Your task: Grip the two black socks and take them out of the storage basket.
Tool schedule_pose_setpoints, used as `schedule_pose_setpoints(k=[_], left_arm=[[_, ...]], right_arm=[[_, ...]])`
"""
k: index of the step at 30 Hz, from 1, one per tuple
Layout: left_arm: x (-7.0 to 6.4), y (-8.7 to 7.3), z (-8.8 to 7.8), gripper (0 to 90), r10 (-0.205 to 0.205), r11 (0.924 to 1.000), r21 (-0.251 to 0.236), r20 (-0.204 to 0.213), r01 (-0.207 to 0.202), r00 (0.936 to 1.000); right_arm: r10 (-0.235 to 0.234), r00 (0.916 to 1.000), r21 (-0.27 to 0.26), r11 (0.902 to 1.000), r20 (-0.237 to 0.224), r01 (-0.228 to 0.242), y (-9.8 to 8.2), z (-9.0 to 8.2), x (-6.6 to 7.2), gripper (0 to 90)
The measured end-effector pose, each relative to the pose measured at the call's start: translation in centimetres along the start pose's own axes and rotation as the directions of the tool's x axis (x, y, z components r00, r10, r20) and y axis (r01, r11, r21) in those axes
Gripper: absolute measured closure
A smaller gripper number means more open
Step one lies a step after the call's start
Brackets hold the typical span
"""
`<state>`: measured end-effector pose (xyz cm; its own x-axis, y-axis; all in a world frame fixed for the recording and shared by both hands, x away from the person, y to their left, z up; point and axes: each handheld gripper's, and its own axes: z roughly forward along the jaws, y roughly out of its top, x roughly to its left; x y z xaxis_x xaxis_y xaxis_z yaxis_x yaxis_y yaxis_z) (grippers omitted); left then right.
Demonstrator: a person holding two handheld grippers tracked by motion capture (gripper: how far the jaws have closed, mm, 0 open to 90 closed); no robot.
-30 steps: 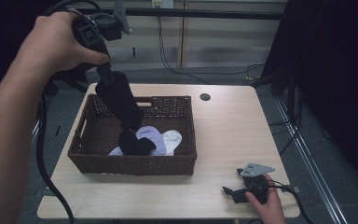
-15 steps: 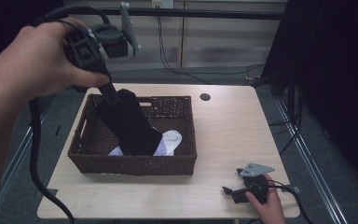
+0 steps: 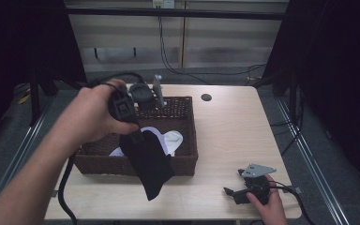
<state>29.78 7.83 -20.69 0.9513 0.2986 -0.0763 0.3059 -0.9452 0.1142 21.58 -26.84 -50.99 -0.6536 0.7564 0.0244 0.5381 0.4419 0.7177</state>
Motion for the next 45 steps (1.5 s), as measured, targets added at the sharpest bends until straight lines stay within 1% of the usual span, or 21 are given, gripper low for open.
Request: schedule_pose_setpoints(k=[1,2,4,7,10,12,14,15,16,18,19,21,23,25,29,31,34,37,39,43,45], left_arm=[[0.1,0.1,0.8,83.2,0.011,0.9999,0.008,0.002,-0.011,0.9999],[0.0,0.2,1.6,83.2,0.005,1.0000,0.008,0.006,-0.005,1.0000],[0.2,0.4,3.1,83.2,0.015,0.9997,0.021,0.018,-0.015,0.9997],[0.2,0.5,5.2,83.2,0.003,0.9996,0.028,0.042,-0.004,0.9991],[0.4,0.6,7.0,83.1,0.005,0.9991,0.041,0.042,-0.006,0.9991],[0.5,0.7,8.0,83.1,-0.007,0.9989,0.047,0.047,0.005,0.9989],[0.7,0.8,9.0,83.1,-0.003,0.9983,0.059,0.046,0.000,0.9989],[0.7,0.8,9.4,83.1,-0.010,0.9980,0.063,0.046,0.007,0.9989],[0.8,0.8,9.9,83.1,-0.002,0.9975,0.071,0.042,-0.001,0.9991],[0.8,0.9,10.7,82.9,-0.015,0.9976,0.069,0.043,0.012,0.9990],[0.9,0.9,11.2,82.9,-0.010,0.9975,0.070,0.043,0.007,0.9990],[0.9,0.9,12.0,82.6,-0.021,0.9974,0.070,0.052,0.017,0.9984],[1.0,0.8,12.8,82.2,-0.013,0.9971,0.076,0.064,0.008,0.9978],[1.1,0.7,13.4,82.1,-0.016,0.9967,0.081,0.071,0.010,0.9973],[1.2,0.6,13.9,81.0,-0.019,0.9960,0.088,0.076,0.012,0.9969],[1.3,0.5,14.0,73.3,-0.041,0.9963,0.078,0.068,0.035,0.9969],[1.7,0.3,13.7,67.6,-0.044,0.9962,0.078,0.077,0.038,0.9961],[2.1,-0.1,13.1,64.9,-0.061,0.9969,0.055,0.095,0.056,0.9936],[2.3,-0.2,12.4,62.6,-0.060,0.9976,0.039,0.089,0.056,0.9942],[2.8,-0.4,11.2,59.9,-0.084,0.9964,0.011,0.068,0.084,0.9942],[3.4,-0.5,10.6,58.4,-0.090,0.9960,0.002,0.067,0.090,0.9937]], right_arm=[[0.000,1.0000,0.000,1.0000,0.000,0.000,0.0,0.0,0.0,9.5],[0.000,1.0000,0.000,1.0000,0.000,0.000,0.0,0.0,0.0,9.5],[0.000,1.0000,-0.002,1.0000,0.000,0.000,0.0,0.0,0.0,9.5],[0.000,1.0000,-0.002,1.0000,0.000,0.000,0.0,0.0,0.0,9.5],[0.000,1.0000,-0.002,1.0000,0.000,0.000,0.0,0.0,0.0,9.5],[0.000,1.0000,-0.002,1.0000,0.000,0.000,0.0,0.0,0.0,9.5],[0.000,1.0000,-0.002,1.0000,0.001,0.000,0.0,0.0,0.0,9.5],[-0.001,1.0000,-0.003,1.0000,0.000,0.001,0.0,0.0,0.0,9.5],[-0.002,1.0000,-0.003,1.0000,0.001,0.002,0.0,0.0,0.0,9.5],[0.000,1.0000,-0.002,1.0000,0.000,0.000,0.0,0.0,0.0,9.5],[0.000,1.0000,-0.002,1.0000,0.000,0.000,0.0,0.0,0.0,9.5],[0.001,1.0000,-0.002,1.0000,0.000,-0.001,0.0,0.0,0.0,9.5],[0.000,1.0000,-0.002,1.0000,0.000,0.000,0.0,0.0,0.0,9.5],[0.000,1.0000,-0.002,1.0000,0.000,0.000,0.0,0.0,0.0,9.5],[0.000,1.0000,-0.002,1.0000,0.001,0.000,0.0,0.0,0.0,9.5],[0.000,1.0000,-0.002,1.0000,0.000,0.000,0.0,0.0,0.0,9.5],[0.000,1.0000,-0.002,1.0000,0.000,0.000,0.0,0.0,0.0,9.5],[0.001,1.0000,-0.002,1.0000,0.000,-0.001,0.0,0.0,0.0,9.5],[0.000,1.0000,-0.002,1.0000,0.000,0.000,0.0,0.0,0.0,9.5],[0.000,1.0000,-0.002,1.0000,0.000,0.000,0.0,0.0,0.0,9.5],[0.001,1.0000,-0.002,1.0000,0.000,-0.001,0.0,0.0,0.0,9.5]])
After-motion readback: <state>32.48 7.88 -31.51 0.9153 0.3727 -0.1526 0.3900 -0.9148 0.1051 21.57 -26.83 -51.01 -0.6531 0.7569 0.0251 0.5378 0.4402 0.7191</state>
